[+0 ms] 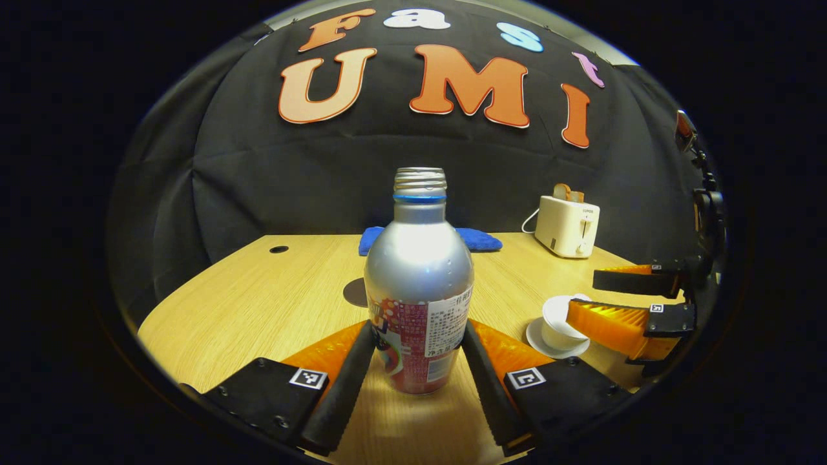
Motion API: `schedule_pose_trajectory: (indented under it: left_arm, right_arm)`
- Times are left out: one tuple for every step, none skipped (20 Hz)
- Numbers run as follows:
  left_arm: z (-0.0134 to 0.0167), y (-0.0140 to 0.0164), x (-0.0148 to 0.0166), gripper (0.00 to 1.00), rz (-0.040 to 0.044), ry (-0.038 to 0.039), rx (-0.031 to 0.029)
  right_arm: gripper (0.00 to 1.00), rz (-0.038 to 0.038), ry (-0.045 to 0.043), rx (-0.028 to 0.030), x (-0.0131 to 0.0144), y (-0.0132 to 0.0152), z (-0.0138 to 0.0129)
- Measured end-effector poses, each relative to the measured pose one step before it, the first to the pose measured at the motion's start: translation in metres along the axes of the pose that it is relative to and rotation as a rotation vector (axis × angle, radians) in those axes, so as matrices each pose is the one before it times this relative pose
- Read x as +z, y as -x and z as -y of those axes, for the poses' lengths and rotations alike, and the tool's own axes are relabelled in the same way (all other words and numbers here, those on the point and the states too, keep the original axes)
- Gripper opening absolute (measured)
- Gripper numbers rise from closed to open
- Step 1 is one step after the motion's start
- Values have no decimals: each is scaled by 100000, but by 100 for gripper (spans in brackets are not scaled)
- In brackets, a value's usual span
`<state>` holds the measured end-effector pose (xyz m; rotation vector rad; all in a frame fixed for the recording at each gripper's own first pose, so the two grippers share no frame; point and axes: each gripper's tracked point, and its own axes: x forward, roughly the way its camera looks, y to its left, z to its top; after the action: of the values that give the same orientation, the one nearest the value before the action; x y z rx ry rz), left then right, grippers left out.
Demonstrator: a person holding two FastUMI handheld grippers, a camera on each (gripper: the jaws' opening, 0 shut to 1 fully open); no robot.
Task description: Open the teacup lid with one hand, grasp the water bottle and pour water into the teacup with the other hand; after pouring, place the water bottle on the coaster and then close the teacup lid.
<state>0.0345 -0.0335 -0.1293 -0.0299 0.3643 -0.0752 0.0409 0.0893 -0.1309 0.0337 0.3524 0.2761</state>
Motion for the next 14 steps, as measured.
schedule_pose_trajectory:
  left_arm:
    - [-71,70,62,86,538,-317,497]
    - [-170,104,207,86,616,-164,485]
    - [-224,89,192,86,437,-127,246]
    - [-189,34,138,86,521,76,429]
    - [-166,70,84,86,408,-44,337]
    - [-106,34,99,82,240,-41,392]
    - [-152,-62,-33,82,159,-13,70]
    - [21,-26,65,82,163,-12,-39]
    - [37,67,-11,82,245,-17,3]
    - [67,102,109,86,118,-241,-52]
    - [-140,46,57,82,287,-161,210]
    - [12,22,80,82,117,-180,67]
    - [-14,56,64,86,291,-147,270]
    - [-99,40,173,82,205,-209,119]
  right_arm:
    - [94,8,-406,-180,-5,-231,21]
    - [92,333,-16,-796,56,-185,252]
    - [87,553,-32,-624,135,-219,194]
    - [84,685,120,166,-37,120,-80]
    - [81,1063,-145,-257,49,-87,133]
    - [80,515,164,920,21,-113,-147]
    - [76,514,-383,435,115,-120,-37]
    - [74,-190,-733,666,-24,-178,-109]
    - [69,-203,-932,221,-87,-243,-147]
    - [65,-716,-307,147,-233,-231,-52]
    - [60,-634,26,-502,-186,-172,132]
    - [57,-601,176,-403,-248,-155,144]
    - [52,-578,270,66,-248,-103,36]
    - [48,28,56,36,-15,-46,-170]
